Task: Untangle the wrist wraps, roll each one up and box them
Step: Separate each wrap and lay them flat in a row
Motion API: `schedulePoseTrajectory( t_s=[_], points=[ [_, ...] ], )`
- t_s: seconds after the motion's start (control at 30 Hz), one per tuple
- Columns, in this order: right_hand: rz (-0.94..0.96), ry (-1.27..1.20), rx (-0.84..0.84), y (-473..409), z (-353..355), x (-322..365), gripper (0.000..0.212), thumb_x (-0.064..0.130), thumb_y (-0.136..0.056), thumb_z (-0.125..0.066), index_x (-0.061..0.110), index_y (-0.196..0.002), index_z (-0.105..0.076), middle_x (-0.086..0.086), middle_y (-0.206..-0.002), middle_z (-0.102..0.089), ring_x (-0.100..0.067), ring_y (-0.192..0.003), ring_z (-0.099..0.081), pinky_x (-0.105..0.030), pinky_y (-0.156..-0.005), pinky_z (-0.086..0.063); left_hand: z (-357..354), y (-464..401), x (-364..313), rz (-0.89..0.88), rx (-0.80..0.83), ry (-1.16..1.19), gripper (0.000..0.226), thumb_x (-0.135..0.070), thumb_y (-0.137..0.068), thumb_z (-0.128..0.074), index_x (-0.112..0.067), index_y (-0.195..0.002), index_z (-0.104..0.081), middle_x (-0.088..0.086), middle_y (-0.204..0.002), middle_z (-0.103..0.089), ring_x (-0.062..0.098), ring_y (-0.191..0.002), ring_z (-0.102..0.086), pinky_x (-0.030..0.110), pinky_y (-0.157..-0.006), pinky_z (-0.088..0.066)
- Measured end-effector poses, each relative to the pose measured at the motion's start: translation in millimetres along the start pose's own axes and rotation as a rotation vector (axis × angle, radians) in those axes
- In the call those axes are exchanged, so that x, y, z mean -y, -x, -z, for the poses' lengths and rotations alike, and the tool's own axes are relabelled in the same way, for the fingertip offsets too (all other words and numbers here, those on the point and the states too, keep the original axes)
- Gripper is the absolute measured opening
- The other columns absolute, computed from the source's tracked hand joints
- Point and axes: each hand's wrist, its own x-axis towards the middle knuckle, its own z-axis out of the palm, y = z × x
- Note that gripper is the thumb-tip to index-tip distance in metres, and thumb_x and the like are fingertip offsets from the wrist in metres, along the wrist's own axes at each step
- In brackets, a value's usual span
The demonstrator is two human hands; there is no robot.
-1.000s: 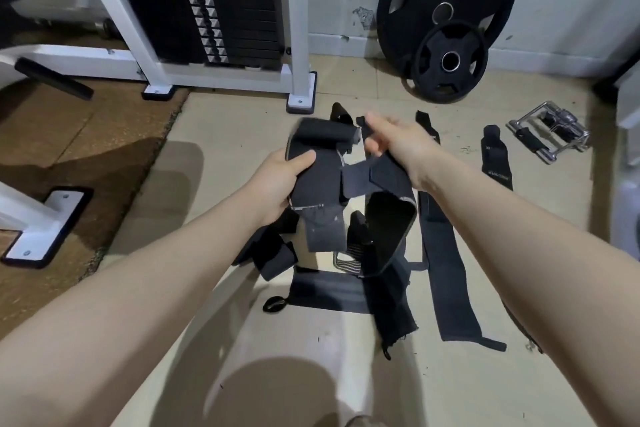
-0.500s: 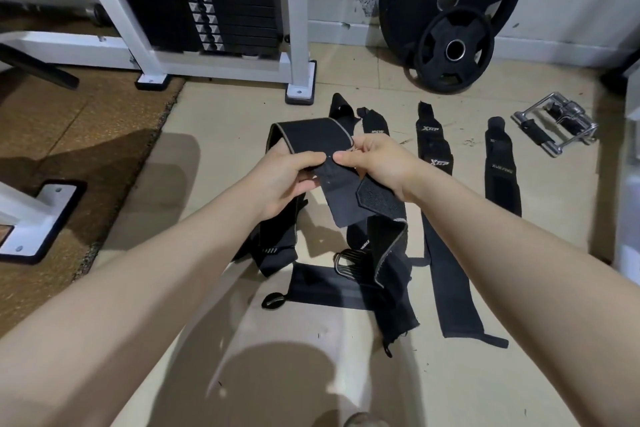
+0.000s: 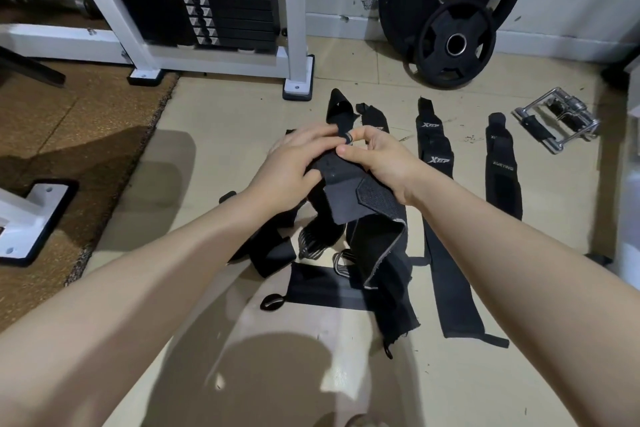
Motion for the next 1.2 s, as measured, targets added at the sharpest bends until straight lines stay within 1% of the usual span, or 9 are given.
schedulePoseTrajectory(
  t_s=[0.1, 0.27, 0.4, 0.47, 0.57, 0.7, 0.83, 1.0, 1.2],
  points=[
    [-0.033, 0.092, -0.081, -3, 4, 1, 0.017, 0.03, -0.096, -0.054, 0.013, -0.094, -0.057, -0.002, -0.081, -0.065, -0.01, -0.073, -0.062, -0.026, -0.077, -0.05, -3, 1, 0, 0.166, -0.001, 0.267, 0.045, 0.001, -0.092, -0.046, -0.019, -0.13, -0.058, -0.003, -0.128, -0.061, 0.01, -0.121, -0.054, 0.022, -0.104, -0.04],
    [-0.153, -0.042, -0.259, -14, 8, 0, 0.043, 0.045, -0.097, -0.046, 0.014, -0.068, -0.057, 0.004, -0.052, -0.05, -0.012, -0.057, -0.046, -0.027, -0.068, -0.038, -19, 2, -4, 0.621, -0.026, 0.664, 0.027, -0.021, -0.1, -0.048, -0.007, -0.089, -0.068, 0.0, -0.084, -0.071, 0.009, -0.078, -0.061, 0.027, -0.077, -0.048],
    [-0.179, -0.122, -0.231, -14, 7, 0, 0.034, 0.026, -0.093, -0.049, 0.009, -0.064, -0.056, 0.001, -0.054, -0.053, -0.012, -0.054, -0.045, -0.021, -0.053, -0.04, -30, 1, 5, 0.833, -0.002, 0.705, 0.027, -0.037, -0.095, -0.051, -0.012, -0.091, -0.061, 0.012, -0.088, -0.058, 0.023, -0.082, -0.053, 0.035, -0.074, -0.041],
    [-0.195, -0.059, -0.149, -14, 9, -2, 0.021, 0.011, -0.081, -0.047, 0.007, -0.065, -0.06, -0.006, -0.072, -0.059, -0.017, -0.067, -0.051, -0.025, -0.065, -0.044, -27, -1, 7, 0.962, -0.088, 0.779, 0.029, -0.035, -0.095, -0.052, -0.008, -0.096, -0.061, 0.016, -0.094, -0.063, 0.027, -0.089, -0.061, 0.037, -0.08, -0.048],
    [-0.226, 0.092, -0.056, -10, 13, -4, 0.037, -0.009, -0.078, -0.028, 0.004, -0.074, -0.062, -0.013, -0.082, -0.058, -0.022, -0.077, -0.054, -0.026, -0.074, -0.045, -19, -6, 12, 1.109, -0.258, 0.952, 0.031, -0.032, -0.099, -0.05, -0.007, -0.113, -0.062, 0.012, -0.105, -0.068, 0.028, -0.095, -0.066, 0.039, -0.091, -0.053],
    [-0.138, 0.079, 0.008, -10, 14, -7, 0.046, -0.019, -0.076, -0.026, 0.002, -0.083, -0.066, -0.012, -0.079, -0.067, -0.018, -0.071, -0.065, -0.025, -0.067, -0.055, -13, -5, 7, 1.068, -0.216, 1.025, 0.022, -0.021, -0.1, -0.045, -0.011, -0.112, -0.061, 0.005, -0.098, -0.069, 0.02, -0.09, -0.066, 0.035, -0.092, -0.05],
    [-0.039, 0.038, -0.077, -14, 13, -9, 0.043, -0.019, -0.079, -0.032, 0.009, -0.071, -0.063, -0.007, -0.073, -0.066, -0.013, -0.066, -0.063, -0.02, -0.059, -0.05, -17, -3, 1, 0.905, -0.172, 1.032, 0.022, -0.018, -0.101, -0.043, -0.014, -0.118, -0.058, 0.01, -0.113, -0.069, 0.026, -0.106, -0.065, 0.042, -0.097, -0.048],
    [-0.044, 0.04, -0.084, -15, 15, -15, 0.041, -0.018, -0.083, -0.031, 0.01, -0.077, -0.061, -0.007, -0.077, -0.062, -0.015, -0.068, -0.059, -0.02, -0.057, -0.049, -13, -2, 1, 0.803, -0.157, 1.137, 0.012, -0.017, -0.099, -0.051, -0.014, -0.088, -0.054, 0.007, -0.094, -0.068, 0.021, -0.09, -0.063, 0.041, -0.097, -0.047],
    [-0.012, 0.038, -0.053, -16, 9, -18, 0.027, -0.003, -0.091, -0.051, 0.014, -0.071, -0.058, -0.001, -0.076, -0.063, -0.012, -0.071, -0.059, -0.021, -0.072, -0.046, -3, -6, -6, 0.713, -0.195, 1.234, 0.014, -0.017, -0.099, -0.049, -0.009, -0.097, -0.061, 0.004, -0.092, -0.072, 0.015, -0.088, -0.068, 0.038, -0.1, -0.047]
  ],
)
